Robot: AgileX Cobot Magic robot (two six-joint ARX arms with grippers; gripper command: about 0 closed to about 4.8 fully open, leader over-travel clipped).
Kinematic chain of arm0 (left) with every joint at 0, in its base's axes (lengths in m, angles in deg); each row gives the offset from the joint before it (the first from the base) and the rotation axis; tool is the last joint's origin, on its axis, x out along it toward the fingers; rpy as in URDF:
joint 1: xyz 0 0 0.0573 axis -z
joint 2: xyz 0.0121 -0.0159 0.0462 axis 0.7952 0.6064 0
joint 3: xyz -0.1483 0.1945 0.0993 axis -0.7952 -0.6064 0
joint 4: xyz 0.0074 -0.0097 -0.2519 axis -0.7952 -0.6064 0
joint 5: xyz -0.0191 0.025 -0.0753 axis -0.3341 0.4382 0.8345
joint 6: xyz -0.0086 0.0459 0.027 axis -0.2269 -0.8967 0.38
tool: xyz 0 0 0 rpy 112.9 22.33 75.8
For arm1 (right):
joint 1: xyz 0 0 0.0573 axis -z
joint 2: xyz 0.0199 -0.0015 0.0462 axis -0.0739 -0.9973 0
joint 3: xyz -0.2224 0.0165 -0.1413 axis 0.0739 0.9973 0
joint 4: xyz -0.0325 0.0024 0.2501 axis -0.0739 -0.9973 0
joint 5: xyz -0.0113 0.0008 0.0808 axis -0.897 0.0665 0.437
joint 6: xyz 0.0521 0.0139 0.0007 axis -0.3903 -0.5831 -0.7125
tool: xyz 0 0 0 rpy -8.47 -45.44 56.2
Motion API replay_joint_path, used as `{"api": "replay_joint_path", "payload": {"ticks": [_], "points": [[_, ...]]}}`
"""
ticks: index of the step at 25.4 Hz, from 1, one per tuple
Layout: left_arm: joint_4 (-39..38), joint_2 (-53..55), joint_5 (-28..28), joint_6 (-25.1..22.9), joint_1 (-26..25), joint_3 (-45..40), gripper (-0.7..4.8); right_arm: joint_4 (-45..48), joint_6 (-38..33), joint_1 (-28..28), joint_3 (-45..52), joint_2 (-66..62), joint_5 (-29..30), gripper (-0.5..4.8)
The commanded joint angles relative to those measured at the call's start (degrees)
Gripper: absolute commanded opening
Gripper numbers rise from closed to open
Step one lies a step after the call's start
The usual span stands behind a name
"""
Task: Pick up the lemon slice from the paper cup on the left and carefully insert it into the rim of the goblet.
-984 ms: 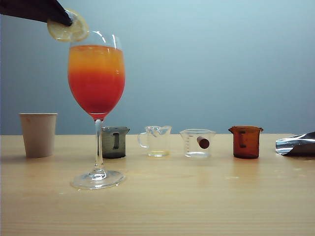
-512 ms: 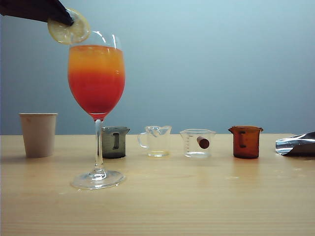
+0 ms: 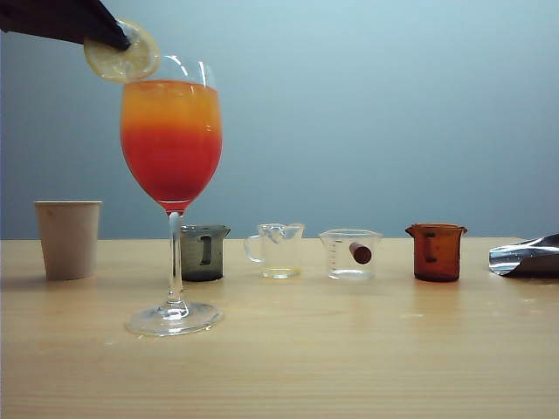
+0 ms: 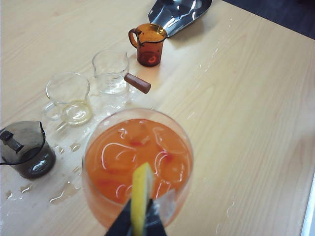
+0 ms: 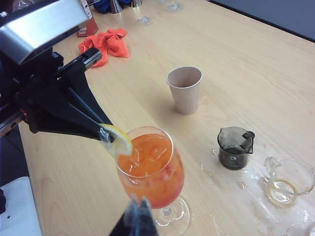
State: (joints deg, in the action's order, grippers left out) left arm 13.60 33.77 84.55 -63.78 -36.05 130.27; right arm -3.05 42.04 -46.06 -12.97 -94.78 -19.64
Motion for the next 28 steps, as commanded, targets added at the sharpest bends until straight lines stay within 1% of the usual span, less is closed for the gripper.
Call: {"api": "replay_joint_path", "payload": {"ticks": [1, 20, 21, 22, 23, 25, 28], "points": [[0.83, 0.26, 0.22, -0.04, -0.02, 0.04, -0.06, 0.52, 0.2, 0.02, -0.15, 0.24, -0.04, -0.02], [0.02, 0.7, 0.66, 0.17, -0.02, 0.04, -0.05, 0.5, 0.83, 0.02, -0.13, 0.24, -0.28, -0.02], [0.0, 0.7, 0.66, 0.17, -0.02, 0.04, 0.16, 0.52, 1.01, 0.02, -0.13, 0.24, -0.26, -0.02], [0.33, 0.7, 0.66, 0.17, -0.02, 0.04, 0.67, 0.52, 1.01, 0.02, -0.13, 0.24, -0.26, -0.02], [0.68, 0.68, 0.66, 0.2, -0.02, 0.04, 0.96, 0.5, 1.01, 0.02, -0.13, 0.24, -0.26, -0.02], [1.2, 0.68, 0.66, 0.2, -0.02, 0.04, 1.25, 0.5, 1.01, 0.02, -0.13, 0.24, -0.28, -0.02], [1.29, 0.68, 0.68, 0.24, -0.02, 0.04, 1.32, 0.48, 1.01, 0.02, -0.13, 0.24, -0.28, -0.02]]}}
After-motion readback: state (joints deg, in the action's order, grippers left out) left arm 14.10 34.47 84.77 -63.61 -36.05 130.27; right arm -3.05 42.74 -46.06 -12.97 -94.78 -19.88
